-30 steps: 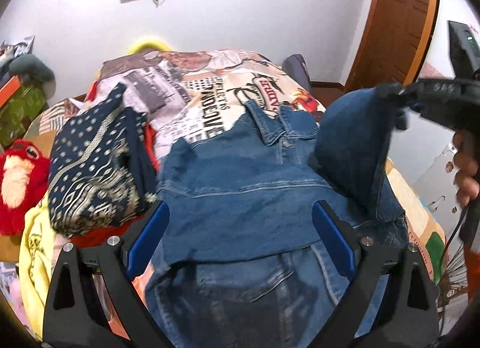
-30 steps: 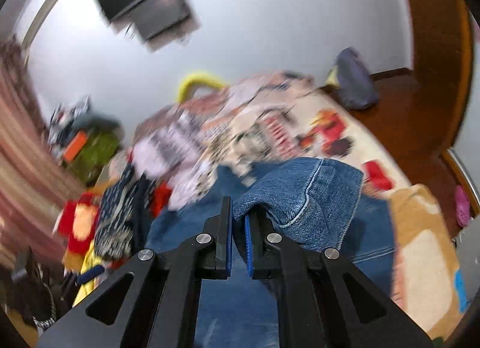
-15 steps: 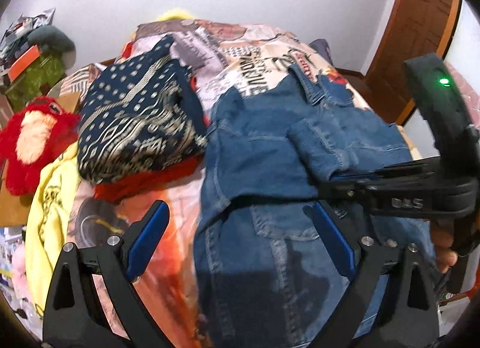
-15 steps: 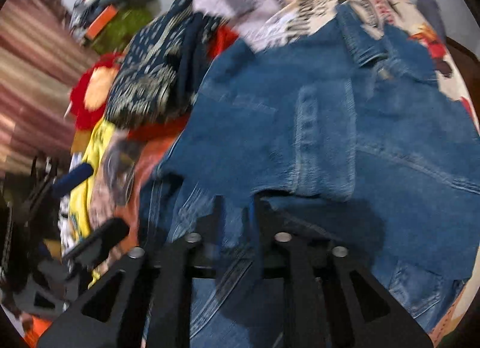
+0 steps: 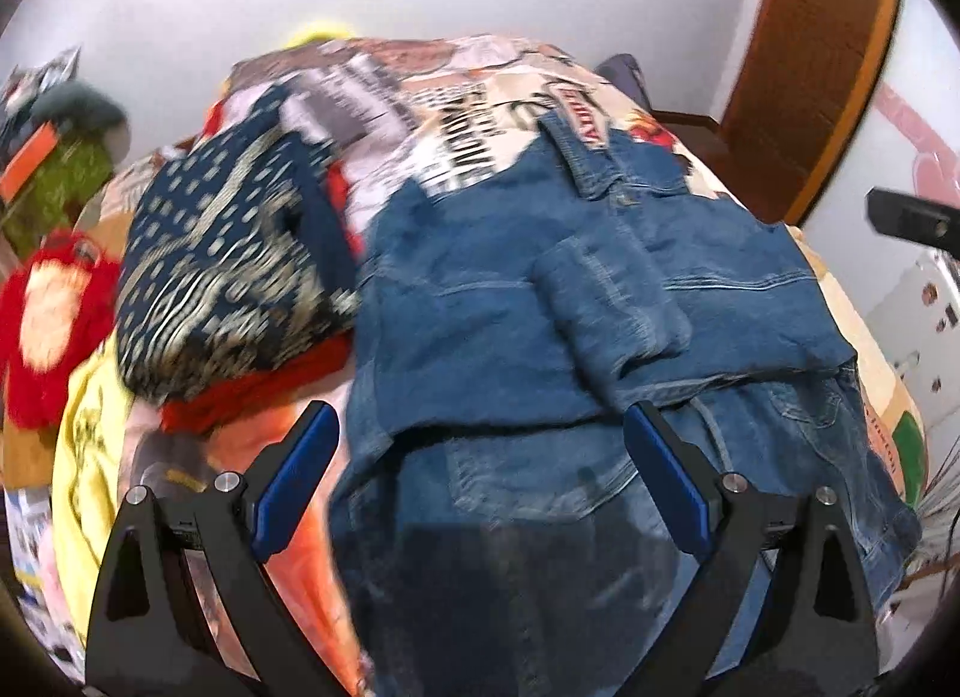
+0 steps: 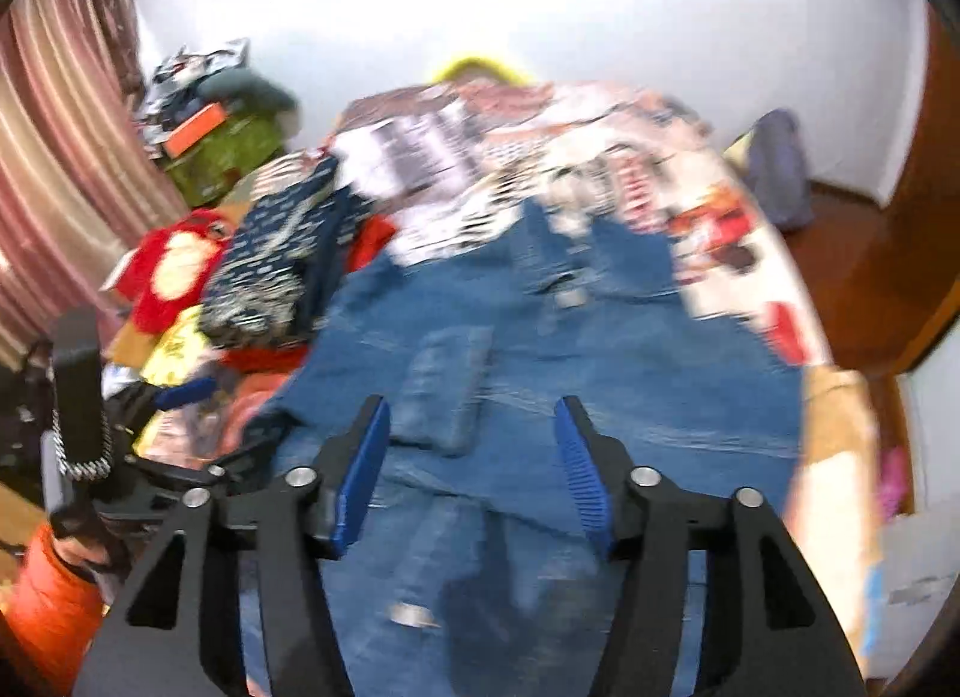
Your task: Fold large clothes
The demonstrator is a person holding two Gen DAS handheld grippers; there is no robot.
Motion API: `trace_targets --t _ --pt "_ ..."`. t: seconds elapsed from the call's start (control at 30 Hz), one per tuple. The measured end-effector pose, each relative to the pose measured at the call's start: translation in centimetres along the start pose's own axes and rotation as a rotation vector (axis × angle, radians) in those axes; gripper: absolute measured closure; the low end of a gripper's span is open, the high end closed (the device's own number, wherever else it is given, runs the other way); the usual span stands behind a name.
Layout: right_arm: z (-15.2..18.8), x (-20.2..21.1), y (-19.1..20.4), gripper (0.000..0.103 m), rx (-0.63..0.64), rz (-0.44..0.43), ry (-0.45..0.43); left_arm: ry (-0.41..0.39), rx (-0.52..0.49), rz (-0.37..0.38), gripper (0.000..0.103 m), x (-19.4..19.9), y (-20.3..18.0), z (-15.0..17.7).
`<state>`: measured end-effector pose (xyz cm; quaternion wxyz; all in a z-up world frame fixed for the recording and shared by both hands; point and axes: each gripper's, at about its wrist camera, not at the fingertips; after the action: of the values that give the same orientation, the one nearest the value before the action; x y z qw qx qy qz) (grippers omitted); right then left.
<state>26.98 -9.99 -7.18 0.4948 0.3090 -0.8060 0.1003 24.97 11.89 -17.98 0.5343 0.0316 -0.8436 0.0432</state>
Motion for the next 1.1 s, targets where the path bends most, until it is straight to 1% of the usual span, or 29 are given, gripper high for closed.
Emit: trace_targets --t 0.1,0.2,0.27,0.4,0.47,0.53,0.6,0.63,0.7,0.77,0.8,0.83,0.87,0.9,0.93,1.0,1.03,1.1 --pt "0.6 0.6 -2.7 0.045 -0.020 0.070 -0.004 -0.011 -0.067 -0.021 0.007 -0.9 -2.5 -1.5" --pt "1.5 0.2 -5.4 0.045 -0.063 0.122 0.010 0.011 -0.125 -0.037 0.007 -2.5 -4.3 -2.5" --pt "2.4 -0.1 -7.5 0.045 -0.108 0.130 0.031 0.038 -0.165 -0.065 0.007 -4.1 -5.4 -2.9" --pt "4.1 -1.6 -11.3 0.045 -0.199 0.141 0.082 0.090 -0.220 -0.153 0.007 -7.1 -6.5 -2.9" --pt "5.2 -2.6 -13.0 0.045 -0.242 0.143 0.112 0.081 -0.222 -0.190 0.007 -7.8 -6.4 -2.7" --pt "6.3 -3.6 -14.3 0.045 -0.282 0.153 0.136 0.073 -0.202 -0.194 0.007 -8.0 -5.8 -2.8" --pt "7.1 -4.1 -15.2 0.045 -0.301 0.144 0.158 0.074 -0.165 -0.184 0.007 -8.1 -4.8 -2.9" --pt "7.3 -4.4 -15.6 0.045 -0.308 0.138 0.166 0.073 -0.127 -0.157 0.011 -8.0 -3.8 -3.1" --pt "7.7 -4.7 -16.2 0.045 -0.323 0.130 0.170 0.083 -0.062 -0.087 0.014 -7.8 -2.3 -3.3" --pt "8.0 -4.9 -16.6 0.045 -0.339 0.118 0.166 0.092 0.059 0.057 0.021 -7.7 0.2 -3.2" --pt "8.1 -5.0 -16.7 0.045 -0.348 0.113 0.164 0.098 0.095 0.098 0.031 -7.7 0.9 -3.2" --pt "8.3 -5.2 -17.0 0.045 -0.356 0.110 0.163 0.105 0.150 0.186 0.039 -7.8 2.1 -3.0" --pt "8.4 -5.3 -17.1 0.045 -0.363 0.108 0.164 0.103 0.177 0.232 0.041 -7.8 2.7 -2.9" --pt "8.5 -5.4 -17.2 0.045 -0.368 0.107 0.166 0.100 0.209 0.279 0.046 -7.8 3.3 -2.7" --pt "8.5 -5.7 -17.3 0.045 -0.372 0.107 0.170 0.100 0.238 0.315 0.056 -8.0 3.8 -2.5" --pt "8.8 -6.1 -17.4 0.045 -0.377 0.108 0.179 0.110 0.239 0.338 0.066 -8.3 3.8 -2.3" --pt "8.9 -6.2 -17.5 0.045 -0.379 0.108 0.182 0.125 0.234 0.335 0.066 -8.6 3.6 -2.3" --pt "9.2 -6.4 -17.5 0.045 -0.386 0.110 0.191 0.129 0.216 0.327 0.066 -8.8 3.2 -2.4"
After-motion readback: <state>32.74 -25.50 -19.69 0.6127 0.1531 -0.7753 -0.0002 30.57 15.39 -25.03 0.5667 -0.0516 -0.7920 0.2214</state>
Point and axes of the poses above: each gripper's, at about its wrist camera, not at the fingertips, and x roughly against the way its jaws point, y to its left, z to its underside, and after that the axes turned 11 degrees about y, right-handed
